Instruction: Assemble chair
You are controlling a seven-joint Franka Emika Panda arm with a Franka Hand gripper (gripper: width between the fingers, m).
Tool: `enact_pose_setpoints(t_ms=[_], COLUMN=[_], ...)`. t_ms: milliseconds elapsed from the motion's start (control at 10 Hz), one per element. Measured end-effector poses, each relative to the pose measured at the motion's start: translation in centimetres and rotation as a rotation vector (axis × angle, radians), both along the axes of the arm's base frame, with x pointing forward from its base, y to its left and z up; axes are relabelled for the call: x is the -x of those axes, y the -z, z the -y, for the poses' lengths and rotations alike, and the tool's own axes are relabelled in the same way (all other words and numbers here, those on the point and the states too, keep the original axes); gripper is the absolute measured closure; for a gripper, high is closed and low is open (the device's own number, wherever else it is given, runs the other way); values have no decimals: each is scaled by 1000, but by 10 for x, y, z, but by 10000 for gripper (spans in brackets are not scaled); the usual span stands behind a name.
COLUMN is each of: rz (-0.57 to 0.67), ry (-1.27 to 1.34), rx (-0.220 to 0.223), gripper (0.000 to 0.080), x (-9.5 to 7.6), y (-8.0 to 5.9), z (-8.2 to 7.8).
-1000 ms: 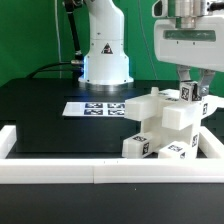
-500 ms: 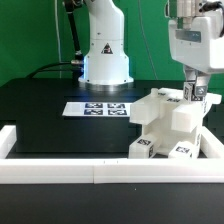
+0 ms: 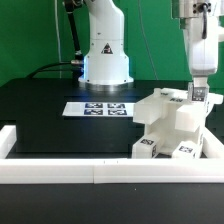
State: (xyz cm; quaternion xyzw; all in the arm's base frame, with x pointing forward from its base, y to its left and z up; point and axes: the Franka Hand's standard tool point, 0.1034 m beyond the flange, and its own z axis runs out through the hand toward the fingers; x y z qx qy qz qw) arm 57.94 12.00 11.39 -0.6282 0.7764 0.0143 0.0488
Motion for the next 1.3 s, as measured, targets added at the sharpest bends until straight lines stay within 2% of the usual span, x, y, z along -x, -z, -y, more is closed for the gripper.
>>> enact_pose_setpoints(t_ms=[100,200,400,1300], rz=[-2,-11,4,61], ry=[-33,-59,-244,-968], rx=[1,0,11,62], gripper=[287,179,156,150], x=[1,2,0,-1], y=[0,0,-2,-2], z=[0,-1,-2,-2])
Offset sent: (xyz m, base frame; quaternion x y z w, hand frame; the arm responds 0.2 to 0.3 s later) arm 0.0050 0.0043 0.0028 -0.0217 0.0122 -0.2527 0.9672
